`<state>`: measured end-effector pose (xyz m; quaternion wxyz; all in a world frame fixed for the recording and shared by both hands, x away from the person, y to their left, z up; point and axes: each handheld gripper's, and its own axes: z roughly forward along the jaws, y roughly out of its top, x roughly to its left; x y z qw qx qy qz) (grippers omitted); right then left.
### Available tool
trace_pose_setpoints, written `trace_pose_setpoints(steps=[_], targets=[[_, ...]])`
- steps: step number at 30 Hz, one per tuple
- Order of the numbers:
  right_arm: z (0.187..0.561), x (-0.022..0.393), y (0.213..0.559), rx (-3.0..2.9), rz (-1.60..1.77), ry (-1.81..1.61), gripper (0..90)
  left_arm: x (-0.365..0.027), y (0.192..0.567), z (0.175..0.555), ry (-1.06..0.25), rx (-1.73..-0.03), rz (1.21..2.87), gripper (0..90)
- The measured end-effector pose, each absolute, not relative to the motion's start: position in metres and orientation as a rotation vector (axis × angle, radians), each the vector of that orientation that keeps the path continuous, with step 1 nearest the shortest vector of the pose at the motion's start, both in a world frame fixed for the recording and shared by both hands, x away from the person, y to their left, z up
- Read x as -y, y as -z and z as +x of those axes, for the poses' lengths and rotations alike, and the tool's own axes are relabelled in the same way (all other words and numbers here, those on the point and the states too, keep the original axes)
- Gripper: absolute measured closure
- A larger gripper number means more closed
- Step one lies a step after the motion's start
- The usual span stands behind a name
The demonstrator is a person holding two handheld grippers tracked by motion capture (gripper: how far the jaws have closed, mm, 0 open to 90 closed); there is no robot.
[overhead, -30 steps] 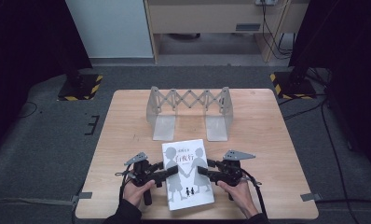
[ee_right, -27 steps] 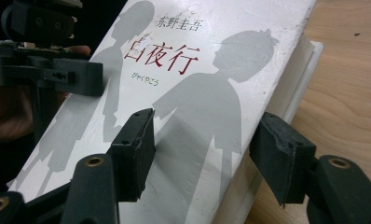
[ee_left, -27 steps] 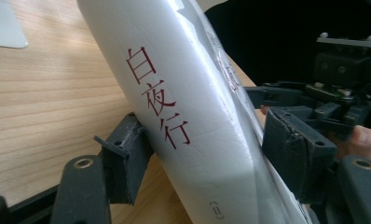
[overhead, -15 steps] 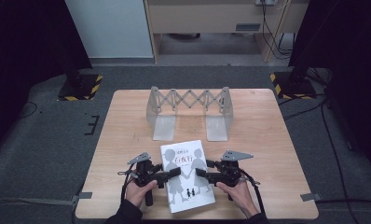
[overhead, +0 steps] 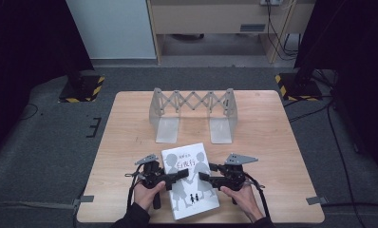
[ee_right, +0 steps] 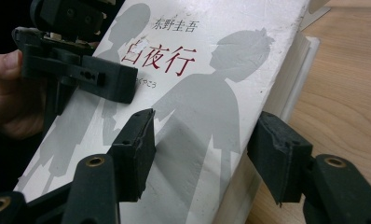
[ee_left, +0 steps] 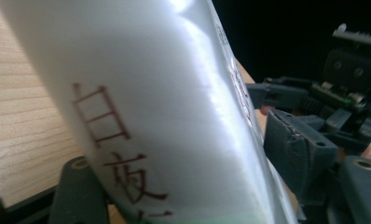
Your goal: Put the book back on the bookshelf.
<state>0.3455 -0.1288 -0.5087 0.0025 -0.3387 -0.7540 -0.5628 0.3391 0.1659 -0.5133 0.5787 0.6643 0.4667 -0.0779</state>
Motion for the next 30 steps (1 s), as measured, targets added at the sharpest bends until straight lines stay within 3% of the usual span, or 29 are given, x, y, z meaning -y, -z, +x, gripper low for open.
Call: trace_pose_setpoints(steps=[6, 16, 30], targets=[[0.347, 0.134, 0.505, 2.321, -1.053, 1.806, 42.3, -0.170, 0.504, 0.340, 0.234, -1.099, 1.468, 44.6], [0.356, 0.154, 0.495, 2.259, -1.152, 1.882, 32.1, -0.170, 0.489, 0.341, 0.220, -1.112, 1.454, 48.7], [0.375, 0.192, 0.495, 2.523, -1.428, 1.685, 19.1, -0.171, 0.449, 0.338, 0.091, -1.050, 1.515, 52.9]])
